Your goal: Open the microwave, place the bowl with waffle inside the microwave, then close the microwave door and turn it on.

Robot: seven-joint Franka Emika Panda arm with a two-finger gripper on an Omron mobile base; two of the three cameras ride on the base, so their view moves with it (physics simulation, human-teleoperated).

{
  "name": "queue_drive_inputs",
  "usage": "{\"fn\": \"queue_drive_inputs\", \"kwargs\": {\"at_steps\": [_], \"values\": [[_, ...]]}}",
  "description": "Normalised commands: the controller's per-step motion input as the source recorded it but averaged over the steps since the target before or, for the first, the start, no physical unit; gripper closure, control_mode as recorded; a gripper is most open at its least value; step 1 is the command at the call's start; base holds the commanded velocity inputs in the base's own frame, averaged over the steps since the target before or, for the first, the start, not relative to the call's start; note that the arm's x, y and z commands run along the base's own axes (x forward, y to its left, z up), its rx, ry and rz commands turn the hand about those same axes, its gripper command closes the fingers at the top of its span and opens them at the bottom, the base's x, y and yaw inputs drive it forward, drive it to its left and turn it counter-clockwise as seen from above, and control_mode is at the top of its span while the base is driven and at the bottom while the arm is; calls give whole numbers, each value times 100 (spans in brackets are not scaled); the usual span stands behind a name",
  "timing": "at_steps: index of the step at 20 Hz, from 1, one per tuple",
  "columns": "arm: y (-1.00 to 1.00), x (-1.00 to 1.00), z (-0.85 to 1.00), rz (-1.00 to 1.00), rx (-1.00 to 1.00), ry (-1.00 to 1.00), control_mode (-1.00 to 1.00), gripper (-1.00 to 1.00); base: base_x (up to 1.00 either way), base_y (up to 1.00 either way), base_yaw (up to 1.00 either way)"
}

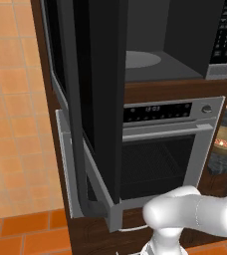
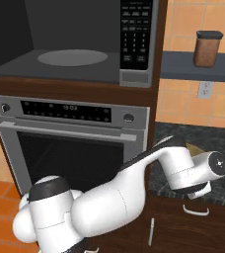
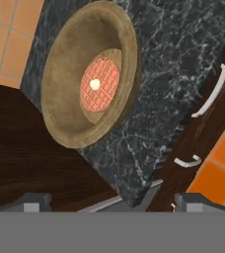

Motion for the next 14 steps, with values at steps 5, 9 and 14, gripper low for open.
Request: {"fn": "queue_drive_inputs", "kwargs": {"at_steps": [5,9,14], "values": [[-7,37,-36,0,0,0,-100,-100,0,0,0],[-1,33,-31,0,0,0,-100,-100,0,0,0],[0,23,-28,0,0,0,-100,-100,0,0,0]]}}
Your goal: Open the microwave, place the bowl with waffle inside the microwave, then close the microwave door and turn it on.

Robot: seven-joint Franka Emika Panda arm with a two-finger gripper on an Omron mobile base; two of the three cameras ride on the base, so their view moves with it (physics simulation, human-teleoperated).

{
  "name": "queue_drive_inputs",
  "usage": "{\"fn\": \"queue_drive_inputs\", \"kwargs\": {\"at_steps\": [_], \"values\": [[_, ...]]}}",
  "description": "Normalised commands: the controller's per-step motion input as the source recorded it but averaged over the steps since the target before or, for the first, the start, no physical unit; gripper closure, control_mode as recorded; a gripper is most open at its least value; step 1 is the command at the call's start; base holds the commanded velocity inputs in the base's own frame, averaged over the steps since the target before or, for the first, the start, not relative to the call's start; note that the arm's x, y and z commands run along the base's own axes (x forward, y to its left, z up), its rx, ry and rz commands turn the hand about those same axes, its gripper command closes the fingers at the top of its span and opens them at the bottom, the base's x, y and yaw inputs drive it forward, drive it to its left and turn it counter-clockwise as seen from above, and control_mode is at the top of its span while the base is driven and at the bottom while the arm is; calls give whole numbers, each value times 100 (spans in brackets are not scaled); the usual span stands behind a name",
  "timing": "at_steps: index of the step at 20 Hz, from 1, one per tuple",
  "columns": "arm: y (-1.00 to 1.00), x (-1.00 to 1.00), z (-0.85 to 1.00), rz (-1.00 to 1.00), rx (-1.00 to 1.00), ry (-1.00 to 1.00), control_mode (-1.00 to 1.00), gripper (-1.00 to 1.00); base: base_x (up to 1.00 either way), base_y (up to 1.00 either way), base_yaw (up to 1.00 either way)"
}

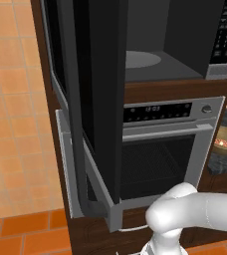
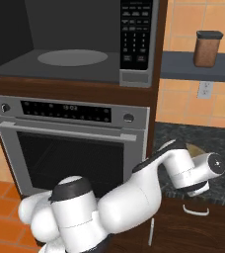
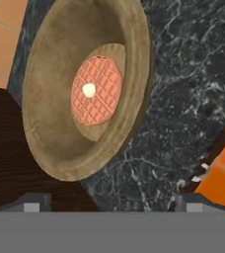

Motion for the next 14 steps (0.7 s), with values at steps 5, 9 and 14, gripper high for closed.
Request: {"fn": "queue_drive_inputs", "kwargs": {"at_steps": [5,9,14], "values": [[-10,29,-27,0,0,0,-100,-100,0,0,0],[-21,32,-18,0,1,0,-100,-100,0,0,0],[-23,22,-17,-4,6,1,-100,-100,0,0,0]]}}
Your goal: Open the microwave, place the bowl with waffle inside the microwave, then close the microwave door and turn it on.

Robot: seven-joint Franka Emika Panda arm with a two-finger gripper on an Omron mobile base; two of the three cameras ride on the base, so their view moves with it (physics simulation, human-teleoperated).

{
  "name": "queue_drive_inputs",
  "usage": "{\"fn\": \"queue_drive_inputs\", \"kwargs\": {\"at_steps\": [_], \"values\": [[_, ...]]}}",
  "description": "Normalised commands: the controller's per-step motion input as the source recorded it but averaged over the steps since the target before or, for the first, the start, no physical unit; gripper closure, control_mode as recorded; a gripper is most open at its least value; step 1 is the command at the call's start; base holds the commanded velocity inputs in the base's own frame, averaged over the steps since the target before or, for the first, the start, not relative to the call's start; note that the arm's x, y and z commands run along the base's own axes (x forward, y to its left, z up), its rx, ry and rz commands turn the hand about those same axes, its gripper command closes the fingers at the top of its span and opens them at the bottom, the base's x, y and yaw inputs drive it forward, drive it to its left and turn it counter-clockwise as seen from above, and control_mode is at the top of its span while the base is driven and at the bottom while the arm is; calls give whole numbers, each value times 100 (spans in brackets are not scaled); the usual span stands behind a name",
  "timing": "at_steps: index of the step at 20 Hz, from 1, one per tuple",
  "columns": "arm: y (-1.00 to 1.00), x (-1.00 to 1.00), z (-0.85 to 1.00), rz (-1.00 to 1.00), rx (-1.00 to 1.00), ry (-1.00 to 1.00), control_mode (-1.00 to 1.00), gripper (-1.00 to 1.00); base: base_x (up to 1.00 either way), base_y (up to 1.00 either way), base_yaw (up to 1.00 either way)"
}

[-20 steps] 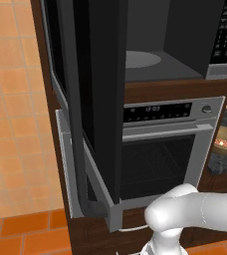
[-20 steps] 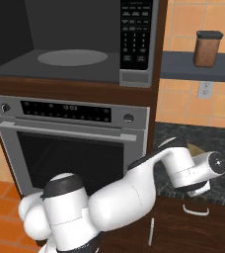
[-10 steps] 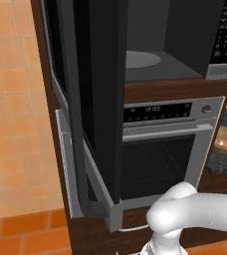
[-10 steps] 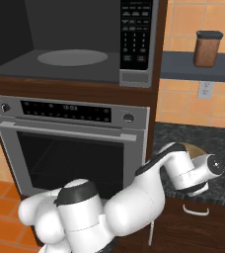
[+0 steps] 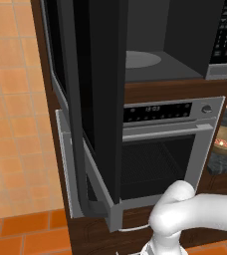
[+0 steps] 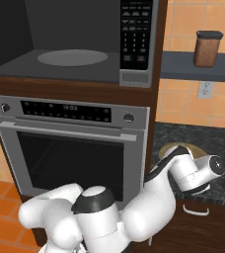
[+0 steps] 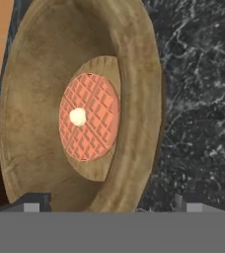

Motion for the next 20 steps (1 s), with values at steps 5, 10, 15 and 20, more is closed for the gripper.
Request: {"fn": "queue_drive_inputs", "kwargs": {"at_steps": [5,10,15,20], "values": [[-18,11,-22,-3,3,0,-100,-100,0,0,0],[-3,1,-16,-1,0,0,-100,-100,0,0,0],[1,0,-5,0,0,0,-100,-100,0,0,0],[0,0,0,0,0,0,-100,100,0,0,0]]}}
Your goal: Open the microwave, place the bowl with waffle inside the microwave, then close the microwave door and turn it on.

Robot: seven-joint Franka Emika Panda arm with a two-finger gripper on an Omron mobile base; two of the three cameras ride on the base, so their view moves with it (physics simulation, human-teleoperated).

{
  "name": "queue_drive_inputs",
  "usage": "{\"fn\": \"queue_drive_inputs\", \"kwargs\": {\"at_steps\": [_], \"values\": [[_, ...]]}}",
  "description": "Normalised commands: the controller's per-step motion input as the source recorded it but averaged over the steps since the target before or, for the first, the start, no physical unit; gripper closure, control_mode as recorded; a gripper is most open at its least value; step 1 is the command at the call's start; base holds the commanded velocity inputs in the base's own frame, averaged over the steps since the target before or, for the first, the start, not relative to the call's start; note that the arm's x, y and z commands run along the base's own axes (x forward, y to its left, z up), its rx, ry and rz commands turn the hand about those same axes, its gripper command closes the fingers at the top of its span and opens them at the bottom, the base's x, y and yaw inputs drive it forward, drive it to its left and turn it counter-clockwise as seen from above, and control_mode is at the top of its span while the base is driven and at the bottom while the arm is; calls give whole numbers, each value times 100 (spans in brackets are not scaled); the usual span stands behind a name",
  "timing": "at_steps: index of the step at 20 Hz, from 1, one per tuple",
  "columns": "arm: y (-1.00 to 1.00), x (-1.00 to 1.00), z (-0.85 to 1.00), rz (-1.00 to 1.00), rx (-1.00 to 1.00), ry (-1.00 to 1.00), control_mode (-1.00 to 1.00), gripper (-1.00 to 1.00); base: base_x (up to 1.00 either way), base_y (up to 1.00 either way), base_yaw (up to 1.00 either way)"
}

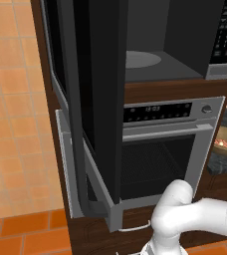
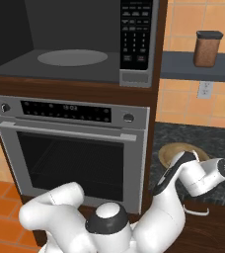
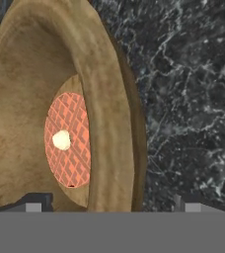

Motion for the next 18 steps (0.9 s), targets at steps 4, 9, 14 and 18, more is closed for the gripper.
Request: {"fn": "queue_drive_inputs", "kwargs": {"at_steps": [4,9,14,18], "values": [[0,0,0,0,0,0,-100,100,0,0,0],[0,0,0,0,0,0,-100,100,0,0,0],[-7,-14,13,-1,0,1,-100,100,0,0,0],[-7,-33,62,-7,0,0,-100,100,0,0,0]]}}
